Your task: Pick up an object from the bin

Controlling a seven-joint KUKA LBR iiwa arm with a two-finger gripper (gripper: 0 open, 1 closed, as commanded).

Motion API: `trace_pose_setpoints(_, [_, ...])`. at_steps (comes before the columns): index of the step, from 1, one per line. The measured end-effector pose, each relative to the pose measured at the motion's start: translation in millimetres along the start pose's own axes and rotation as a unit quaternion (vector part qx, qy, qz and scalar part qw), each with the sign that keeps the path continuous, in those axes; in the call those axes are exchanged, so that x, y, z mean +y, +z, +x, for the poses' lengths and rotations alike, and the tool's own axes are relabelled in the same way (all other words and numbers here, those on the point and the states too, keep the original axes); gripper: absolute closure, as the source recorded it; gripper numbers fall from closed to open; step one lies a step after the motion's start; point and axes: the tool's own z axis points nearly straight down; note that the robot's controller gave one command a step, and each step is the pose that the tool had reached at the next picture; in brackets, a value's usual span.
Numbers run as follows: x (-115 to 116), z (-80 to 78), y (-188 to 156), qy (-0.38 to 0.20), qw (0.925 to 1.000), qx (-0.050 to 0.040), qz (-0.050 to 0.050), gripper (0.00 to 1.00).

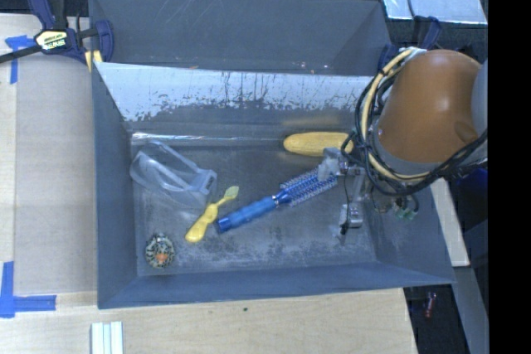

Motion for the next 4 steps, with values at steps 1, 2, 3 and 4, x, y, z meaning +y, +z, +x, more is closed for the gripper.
trace_pose_setpoints(1, [0, -1.8, -4, -0.001, 1.0000, -0.0043, 0.000, 0.00])
trace_pose_setpoints(2, [18, -56.8, -43, -0.043, 0.9991, -0.0046, 0.001, 0.00])
trace_pose_setpoints(3, [45, -66.7, 17, 0.015, 0.9999, -0.0066, 0.000, 0.00])
trace_pose_setpoints(4, [46, -78.6, 52, -0.009, 0.9999, -0.0113, 0.001, 0.00])
